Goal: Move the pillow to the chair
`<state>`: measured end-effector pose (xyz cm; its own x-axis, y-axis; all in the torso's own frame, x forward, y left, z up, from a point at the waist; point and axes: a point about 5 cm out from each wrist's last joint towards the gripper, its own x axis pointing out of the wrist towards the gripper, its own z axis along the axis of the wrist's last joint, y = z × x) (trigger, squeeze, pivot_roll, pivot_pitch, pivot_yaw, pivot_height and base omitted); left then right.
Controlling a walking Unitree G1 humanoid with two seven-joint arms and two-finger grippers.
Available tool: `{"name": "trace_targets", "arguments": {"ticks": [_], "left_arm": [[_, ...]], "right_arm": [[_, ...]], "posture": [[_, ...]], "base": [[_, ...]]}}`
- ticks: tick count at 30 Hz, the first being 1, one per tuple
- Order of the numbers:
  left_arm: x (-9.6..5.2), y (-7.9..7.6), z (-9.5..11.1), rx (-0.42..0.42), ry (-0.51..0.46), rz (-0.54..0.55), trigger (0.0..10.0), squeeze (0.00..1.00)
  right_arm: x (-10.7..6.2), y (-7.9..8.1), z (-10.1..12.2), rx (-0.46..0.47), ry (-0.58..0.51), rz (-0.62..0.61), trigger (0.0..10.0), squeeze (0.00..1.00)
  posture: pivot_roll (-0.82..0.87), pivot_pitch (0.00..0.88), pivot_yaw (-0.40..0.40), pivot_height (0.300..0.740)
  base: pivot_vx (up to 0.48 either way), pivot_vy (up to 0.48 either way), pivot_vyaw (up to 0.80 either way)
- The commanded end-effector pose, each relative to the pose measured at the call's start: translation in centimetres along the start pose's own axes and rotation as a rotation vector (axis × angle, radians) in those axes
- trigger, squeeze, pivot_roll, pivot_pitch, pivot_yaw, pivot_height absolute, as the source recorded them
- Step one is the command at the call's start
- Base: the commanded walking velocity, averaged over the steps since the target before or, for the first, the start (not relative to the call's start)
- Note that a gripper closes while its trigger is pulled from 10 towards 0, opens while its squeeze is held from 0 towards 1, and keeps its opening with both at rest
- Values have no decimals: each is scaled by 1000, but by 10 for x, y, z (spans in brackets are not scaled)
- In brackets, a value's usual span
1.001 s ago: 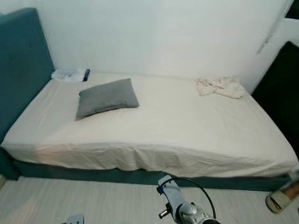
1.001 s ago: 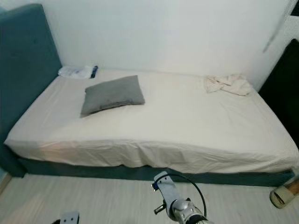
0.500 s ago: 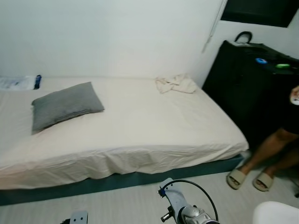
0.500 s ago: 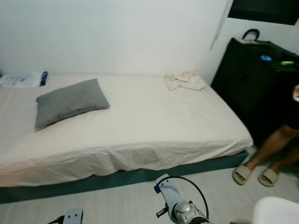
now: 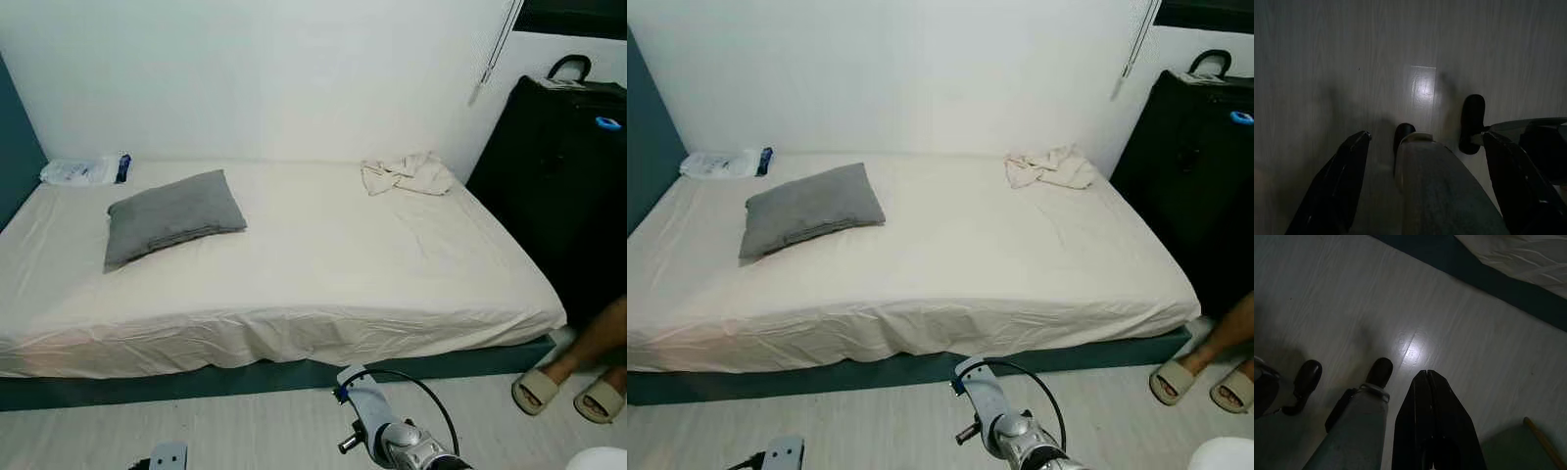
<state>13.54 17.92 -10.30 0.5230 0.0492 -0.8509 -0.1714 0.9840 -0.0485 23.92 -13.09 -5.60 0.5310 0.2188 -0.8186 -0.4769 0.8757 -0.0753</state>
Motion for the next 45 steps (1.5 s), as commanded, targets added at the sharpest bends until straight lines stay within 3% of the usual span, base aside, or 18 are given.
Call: {"name": "trace_targets", "arguments": {"ticks": [1,8,38,45], "left_arm": [[0,-3,-3,16,12,-17,10000,0],[1,-7,3,22,-6,-33,10000,0],[2,-8,9,-10,-33,-51,10000,0],[4,-9,20,-17,-67,-54,10000,0]], "right_arm": [[0,-2,-1,18,-5,-7,10000,0],[-1,-3,-3,39,-4,-14,10000,0],[-1,-1,-3,17,-3,-1,10000,0],[-1,-1,-2,16,-10,3,10000,0]], "posture": [[5,4,-87,740],[-2,6,-83,740],[0,32,-78,740],[6,32,-80,740]], "base": [[0,0,0],[34,0,0],[289,0,0],[304,0,0]]}}
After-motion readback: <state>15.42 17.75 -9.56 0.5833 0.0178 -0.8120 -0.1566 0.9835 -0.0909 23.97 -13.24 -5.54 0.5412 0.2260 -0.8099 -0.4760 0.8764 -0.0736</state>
